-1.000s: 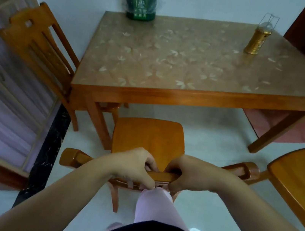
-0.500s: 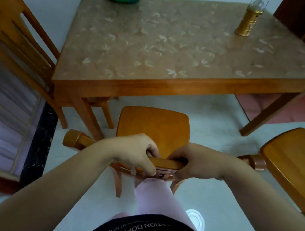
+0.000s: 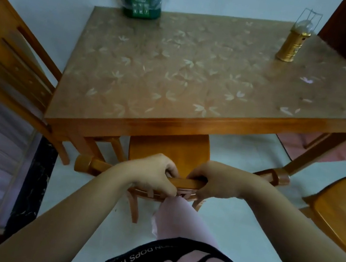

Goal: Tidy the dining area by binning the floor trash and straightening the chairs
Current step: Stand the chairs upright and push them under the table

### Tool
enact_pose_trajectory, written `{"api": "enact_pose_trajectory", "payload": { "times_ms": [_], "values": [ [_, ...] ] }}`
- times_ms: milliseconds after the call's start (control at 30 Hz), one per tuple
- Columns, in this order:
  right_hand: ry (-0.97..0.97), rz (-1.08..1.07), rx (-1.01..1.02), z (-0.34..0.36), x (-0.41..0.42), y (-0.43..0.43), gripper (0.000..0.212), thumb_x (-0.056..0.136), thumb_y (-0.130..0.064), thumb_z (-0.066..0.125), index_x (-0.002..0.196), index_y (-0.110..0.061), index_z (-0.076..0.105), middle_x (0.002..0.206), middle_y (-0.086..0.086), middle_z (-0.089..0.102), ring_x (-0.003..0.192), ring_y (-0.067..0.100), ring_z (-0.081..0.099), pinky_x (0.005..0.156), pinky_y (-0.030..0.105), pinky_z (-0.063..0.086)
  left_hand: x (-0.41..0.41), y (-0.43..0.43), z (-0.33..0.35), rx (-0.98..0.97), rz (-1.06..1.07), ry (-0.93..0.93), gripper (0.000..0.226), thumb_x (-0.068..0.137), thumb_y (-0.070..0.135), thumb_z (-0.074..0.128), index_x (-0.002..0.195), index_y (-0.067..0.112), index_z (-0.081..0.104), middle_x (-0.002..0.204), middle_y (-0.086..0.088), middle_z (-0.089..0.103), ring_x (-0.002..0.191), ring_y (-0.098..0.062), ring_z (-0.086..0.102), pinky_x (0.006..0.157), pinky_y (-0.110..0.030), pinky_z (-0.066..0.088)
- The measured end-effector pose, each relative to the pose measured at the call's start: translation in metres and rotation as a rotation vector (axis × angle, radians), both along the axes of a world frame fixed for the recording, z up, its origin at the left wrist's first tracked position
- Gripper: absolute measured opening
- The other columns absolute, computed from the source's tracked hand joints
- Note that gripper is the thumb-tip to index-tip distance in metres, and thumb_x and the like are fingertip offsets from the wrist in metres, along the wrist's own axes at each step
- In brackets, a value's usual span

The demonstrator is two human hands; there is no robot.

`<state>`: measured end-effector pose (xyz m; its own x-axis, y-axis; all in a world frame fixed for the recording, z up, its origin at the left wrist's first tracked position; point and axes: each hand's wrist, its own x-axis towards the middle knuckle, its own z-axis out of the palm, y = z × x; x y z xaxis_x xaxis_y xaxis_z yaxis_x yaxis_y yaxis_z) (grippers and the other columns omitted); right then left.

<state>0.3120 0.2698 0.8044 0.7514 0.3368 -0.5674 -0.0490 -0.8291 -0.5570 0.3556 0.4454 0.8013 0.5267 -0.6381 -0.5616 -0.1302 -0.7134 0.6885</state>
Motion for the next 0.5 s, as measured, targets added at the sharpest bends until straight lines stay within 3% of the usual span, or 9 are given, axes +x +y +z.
{"api": "enact_pose_trajectory", "payload": {
  "times_ms": [100, 200, 333, 500],
  "values": [
    [0.021, 0.034, -0.021, -0.004, 0.021, -0.005, 0.019, 0.073, -0.011, 0.063, 0.092, -0.009, 0.066, 0.093, 0.018, 0.067, 0.075, 0.027, 0.061, 0.061, 0.04, 0.046, 0.013, -0.004, -0.005, 0.008, 0.054, 0.007, 0.035, 0.069, 0.019, 0.073, 0.103, 0.023, 0.064, 0.089, 0.01, 0.061, 0.089, -0.016, 0.063, 0.079, -0.034, 0.055],
    [0.056, 0.04, -0.038, -0.005, 0.032, -0.013, 0.022, 0.073, -0.008, 0.061, 0.094, -0.009, 0.066, 0.091, 0.019, 0.066, 0.059, 0.016, 0.048, 0.052, 0.027, 0.036, 0.022, -0.011, -0.011, -0.013, 0.079, 0.045, 0.029, 0.065, 0.019, 0.074, 0.092, 0.028, 0.066, 0.088, 0.002, 0.068, 0.087, -0.023, 0.066, 0.078, -0.042, 0.054],
    [0.092, 0.035, -0.018, -0.006, 0.036, -0.021, 0.024, 0.074, -0.008, 0.063, 0.097, -0.012, 0.066, 0.095, 0.016, 0.066, 0.055, 0.011, 0.045, 0.051, 0.024, 0.036, 0.024, -0.018, -0.013, -0.029, 0.069, 0.061, 0.032, 0.067, 0.016, 0.074, 0.097, 0.023, 0.067, 0.092, 0.0, 0.069, 0.088, -0.019, 0.065, 0.082, -0.041, 0.055],
    [0.097, 0.054, -0.003, -0.009, 0.027, -0.022, 0.025, 0.074, -0.007, 0.064, 0.098, -0.014, 0.067, 0.082, 0.011, 0.064, 0.044, 0.003, 0.039, 0.049, 0.02, 0.033, 0.015, -0.019, -0.017, -0.035, 0.06, 0.1, 0.04, 0.072, 0.013, 0.074, 0.11, 0.017, 0.062, 0.09, 0.004, 0.062, 0.08, -0.009, 0.06, 0.058, -0.017, 0.048]
  ]
}}
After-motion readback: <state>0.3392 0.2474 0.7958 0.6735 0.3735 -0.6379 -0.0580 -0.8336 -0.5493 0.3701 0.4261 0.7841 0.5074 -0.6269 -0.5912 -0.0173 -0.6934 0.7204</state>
